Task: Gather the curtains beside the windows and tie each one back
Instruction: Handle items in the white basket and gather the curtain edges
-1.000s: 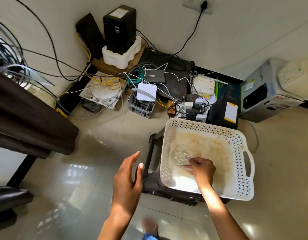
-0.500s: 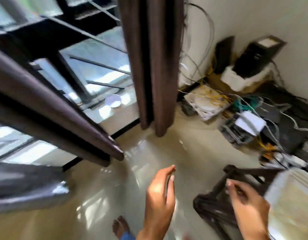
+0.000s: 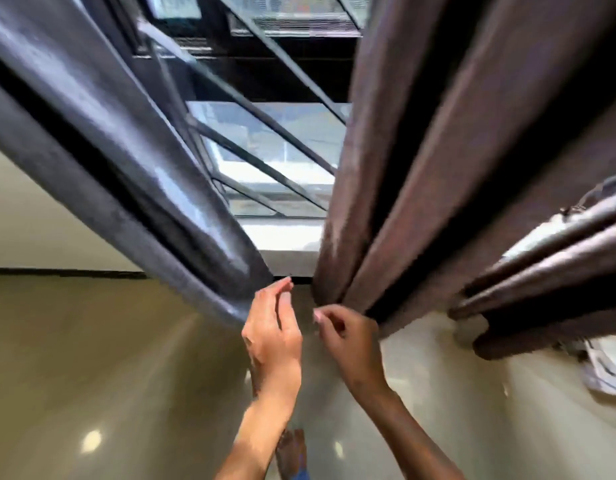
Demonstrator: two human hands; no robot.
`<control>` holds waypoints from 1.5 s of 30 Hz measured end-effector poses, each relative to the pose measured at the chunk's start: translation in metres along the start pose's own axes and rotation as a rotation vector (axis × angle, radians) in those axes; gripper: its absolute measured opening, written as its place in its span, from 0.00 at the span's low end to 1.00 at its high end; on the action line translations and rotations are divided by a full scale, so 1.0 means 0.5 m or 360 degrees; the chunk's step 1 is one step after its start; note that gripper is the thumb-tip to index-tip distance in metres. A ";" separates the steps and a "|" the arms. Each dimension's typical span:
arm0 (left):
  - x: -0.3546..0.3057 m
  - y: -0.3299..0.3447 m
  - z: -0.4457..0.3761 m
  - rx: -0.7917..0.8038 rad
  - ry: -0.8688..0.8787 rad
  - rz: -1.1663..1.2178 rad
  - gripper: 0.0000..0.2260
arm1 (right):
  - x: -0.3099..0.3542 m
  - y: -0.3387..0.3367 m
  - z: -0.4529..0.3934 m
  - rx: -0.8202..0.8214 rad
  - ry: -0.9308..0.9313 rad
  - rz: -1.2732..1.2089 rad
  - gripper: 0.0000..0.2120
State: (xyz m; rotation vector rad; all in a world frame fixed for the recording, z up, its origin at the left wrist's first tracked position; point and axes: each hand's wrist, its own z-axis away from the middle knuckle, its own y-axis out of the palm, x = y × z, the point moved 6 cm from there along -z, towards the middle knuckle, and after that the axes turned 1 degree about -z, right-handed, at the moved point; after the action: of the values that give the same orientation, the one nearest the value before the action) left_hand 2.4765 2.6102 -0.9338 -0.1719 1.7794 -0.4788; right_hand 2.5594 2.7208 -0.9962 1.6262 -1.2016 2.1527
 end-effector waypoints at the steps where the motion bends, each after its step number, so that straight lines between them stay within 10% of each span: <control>1: 0.007 -0.001 -0.030 0.0006 0.0013 0.0006 0.10 | 0.023 0.034 -0.049 0.0020 -0.0028 -0.0037 0.06; 10: 0.044 0.073 -0.184 0.0124 0.0110 -0.0075 0.10 | 0.046 0.096 -0.411 -0.0365 0.0390 -0.0742 0.06; 20: 0.056 0.351 -0.183 0.0469 0.0089 -0.0228 0.17 | -0.285 -0.340 -0.425 -0.1460 0.1046 -0.1194 0.14; 28: 0.114 0.638 -0.166 0.0598 0.0066 -0.0557 0.10 | -0.404 -0.392 -0.462 -0.1178 0.1328 -0.1373 0.11; 38: 0.271 0.849 -0.160 0.0537 -0.0518 -0.0551 0.40 | -0.460 -0.430 -0.522 -0.0833 0.1243 -0.1505 0.06; 45: 0.305 0.889 -0.179 0.0414 -0.0565 -0.0483 0.30 | -0.457 -0.433 -0.518 -0.0655 0.1211 -0.1422 0.05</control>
State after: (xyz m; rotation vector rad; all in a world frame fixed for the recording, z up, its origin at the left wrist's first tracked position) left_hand 2.4103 2.9770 -1.2335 -0.3254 1.3345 -0.8377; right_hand 2.5863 3.1117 -1.1088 0.7751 -0.4725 1.5295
